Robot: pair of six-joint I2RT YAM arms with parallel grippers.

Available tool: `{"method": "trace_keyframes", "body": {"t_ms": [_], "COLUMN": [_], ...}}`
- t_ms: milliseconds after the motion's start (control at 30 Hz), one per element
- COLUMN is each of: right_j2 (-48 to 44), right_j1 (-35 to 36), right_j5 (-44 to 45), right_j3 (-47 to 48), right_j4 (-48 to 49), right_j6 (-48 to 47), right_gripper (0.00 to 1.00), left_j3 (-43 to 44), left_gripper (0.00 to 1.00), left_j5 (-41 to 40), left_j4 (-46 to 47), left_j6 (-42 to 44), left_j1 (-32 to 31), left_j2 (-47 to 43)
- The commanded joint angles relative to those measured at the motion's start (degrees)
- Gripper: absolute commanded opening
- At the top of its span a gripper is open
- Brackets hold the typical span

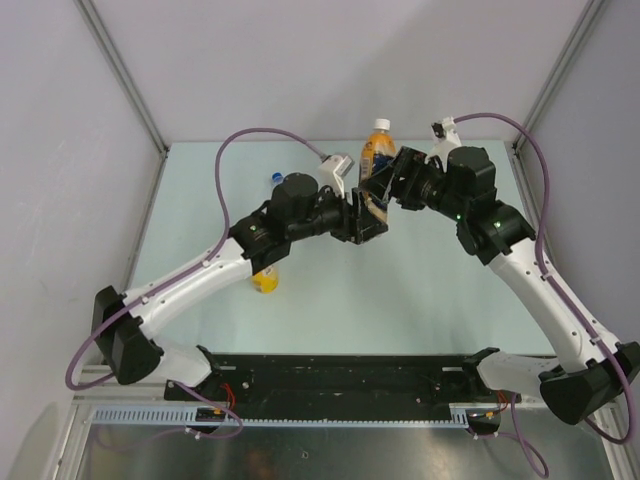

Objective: Unscrew the bottle caps

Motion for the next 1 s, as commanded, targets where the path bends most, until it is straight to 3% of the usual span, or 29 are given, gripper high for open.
{"method": "trace_keyframes", "body": {"t_ms": [0, 133, 467, 967], "right_j2": [-3.0, -4.5, -3.3, 6.9], "right_j1": [-1.7, -3.2, -8.9, -5.4], "right_j5": [-1.7, -2.6, -12.3, -21.6], "right_j3": [0.4, 0.4, 0.5, 0.5], "right_j4": [1.4, 2.1, 6.4, 15.2], "right_j6": [-1.0, -1.5, -0.6, 3.8], "right_gripper": [0.84, 0.90, 0.96, 0.82], "left_j3": [-3.7, -7.6, -16.0, -19.6], "left_gripper": [0.34, 0.33, 0.32, 0.29], "left_j5": [-2.7, -2.8, -2.4, -1.2], "left_j4": [1.3, 1.3, -0.3, -5.3], "left_j6": [4.8, 6.2, 9.8, 10.1], "left_j1": [0.6, 0.6, 0.1, -2.2], "left_j2": [-4.7, -6.9, -14.0, -18.7]}}
